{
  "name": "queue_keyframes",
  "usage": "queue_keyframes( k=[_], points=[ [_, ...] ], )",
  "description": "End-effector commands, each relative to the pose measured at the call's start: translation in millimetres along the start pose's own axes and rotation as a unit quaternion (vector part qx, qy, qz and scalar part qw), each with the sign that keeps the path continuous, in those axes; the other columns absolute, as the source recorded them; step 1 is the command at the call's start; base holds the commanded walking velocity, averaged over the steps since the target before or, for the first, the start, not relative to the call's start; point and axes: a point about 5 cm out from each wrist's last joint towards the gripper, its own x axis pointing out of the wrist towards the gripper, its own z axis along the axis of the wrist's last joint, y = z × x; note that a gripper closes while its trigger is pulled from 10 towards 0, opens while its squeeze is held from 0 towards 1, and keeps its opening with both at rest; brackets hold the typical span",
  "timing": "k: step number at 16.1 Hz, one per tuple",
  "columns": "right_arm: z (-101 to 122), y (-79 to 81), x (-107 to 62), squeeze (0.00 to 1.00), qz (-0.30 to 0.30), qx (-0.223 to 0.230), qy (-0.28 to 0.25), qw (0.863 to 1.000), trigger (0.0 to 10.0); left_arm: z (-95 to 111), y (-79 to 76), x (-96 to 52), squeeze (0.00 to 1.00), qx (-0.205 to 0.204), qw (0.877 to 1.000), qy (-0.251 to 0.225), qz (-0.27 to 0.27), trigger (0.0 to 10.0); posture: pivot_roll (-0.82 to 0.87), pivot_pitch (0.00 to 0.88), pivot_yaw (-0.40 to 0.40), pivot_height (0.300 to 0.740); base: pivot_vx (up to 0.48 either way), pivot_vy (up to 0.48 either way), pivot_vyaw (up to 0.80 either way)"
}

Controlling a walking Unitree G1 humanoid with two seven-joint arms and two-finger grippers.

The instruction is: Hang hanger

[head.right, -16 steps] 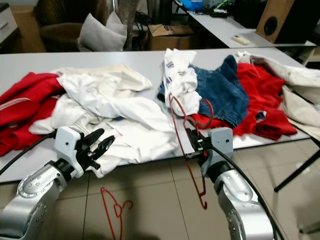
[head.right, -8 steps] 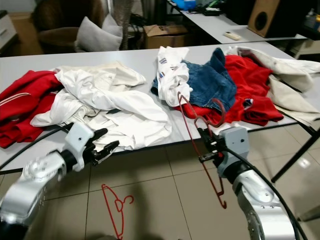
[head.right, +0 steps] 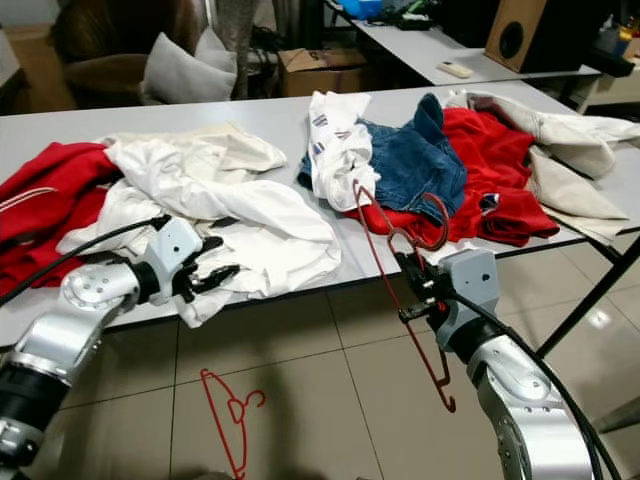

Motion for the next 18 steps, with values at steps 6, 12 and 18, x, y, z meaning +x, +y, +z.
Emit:
queue_keyframes(
  k=[6, 12, 18],
  points=[
    [4.8, -4.6, 2.6, 0.0, 0.0, -0.01, -0.01, 1.0, 10.0, -1.9, 2.1, 8.4, 0.0, 0.039, 0.999, 0.014, -0.026, 7.4, -0.1, 0.0, 0.003, 0.71, 0.0, 0.0, 0.0],
    [5.1, -4.3, 3.8, 0.0, 0.005, -0.013, -0.011, 1.0, 10.0, -9.1, 3.1, 11.7, 0.0, 0.063, 0.997, 0.04, -0.037, 5.6, -0.1, 0.0, 0.005, 0.71, 0.0, 0.0, 0.0],
    [6.9, -3.6, 5.0, 0.0, 0.005, -0.017, -0.014, 1.0, 10.0, -10.0, 2.6, 17.1, 0.0, 0.057, 0.997, 0.036, -0.023, 1.5, -0.11, 0.0, 0.012, 0.71, 0.0, 0.0, 0.0]
  ],
)
